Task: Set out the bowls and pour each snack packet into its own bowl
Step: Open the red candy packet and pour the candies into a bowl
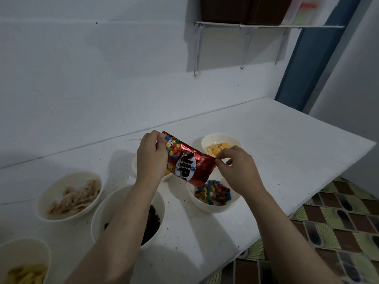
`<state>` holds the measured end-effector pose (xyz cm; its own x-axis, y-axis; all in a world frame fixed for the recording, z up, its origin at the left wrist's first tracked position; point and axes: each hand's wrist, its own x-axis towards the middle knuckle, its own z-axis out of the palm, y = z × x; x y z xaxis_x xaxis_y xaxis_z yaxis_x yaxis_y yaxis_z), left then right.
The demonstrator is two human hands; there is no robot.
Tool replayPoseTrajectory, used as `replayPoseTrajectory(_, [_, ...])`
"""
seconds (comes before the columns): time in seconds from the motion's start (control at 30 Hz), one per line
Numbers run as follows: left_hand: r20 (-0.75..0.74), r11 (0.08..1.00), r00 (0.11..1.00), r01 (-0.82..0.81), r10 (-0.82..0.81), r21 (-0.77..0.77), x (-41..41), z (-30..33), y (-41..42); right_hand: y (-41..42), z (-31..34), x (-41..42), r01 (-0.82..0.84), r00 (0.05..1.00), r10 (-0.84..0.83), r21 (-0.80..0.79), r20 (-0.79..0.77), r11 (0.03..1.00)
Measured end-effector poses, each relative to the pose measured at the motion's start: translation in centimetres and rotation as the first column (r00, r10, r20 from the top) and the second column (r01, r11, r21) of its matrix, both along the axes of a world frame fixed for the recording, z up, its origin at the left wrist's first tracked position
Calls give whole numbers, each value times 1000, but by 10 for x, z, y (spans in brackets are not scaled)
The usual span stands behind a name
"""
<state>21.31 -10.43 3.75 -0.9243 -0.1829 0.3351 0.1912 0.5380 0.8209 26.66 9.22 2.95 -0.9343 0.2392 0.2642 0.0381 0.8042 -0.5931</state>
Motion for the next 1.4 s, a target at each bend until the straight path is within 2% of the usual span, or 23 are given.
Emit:
replayPoseTrajectory(0.37, [-5,1000,1000,21,-21,8,3,2,0,1,1,2,3,1000,-3,9,29,1000])
replayPoseTrajectory(0.8, [-49,997,998,35,-38,-63,4,5,1,4,5,5,-29,992,26,27,123,999])
replayPoseTrajectory(1.1, [-33,999,999,41,-42,-22,5,7,-1,5,4,6,-8,996,9,-4,87,1000])
replayPoseTrajectory(1.23, [-47,998,998,48,-49,-29,6,7,-1,5,3,7,-19,993,18,9,114,1000])
replayPoseTrajectory(1.4, [-91,995,993,73,-78,-63,9,11,0,6,7,8,-110,973,107,1,202,994])
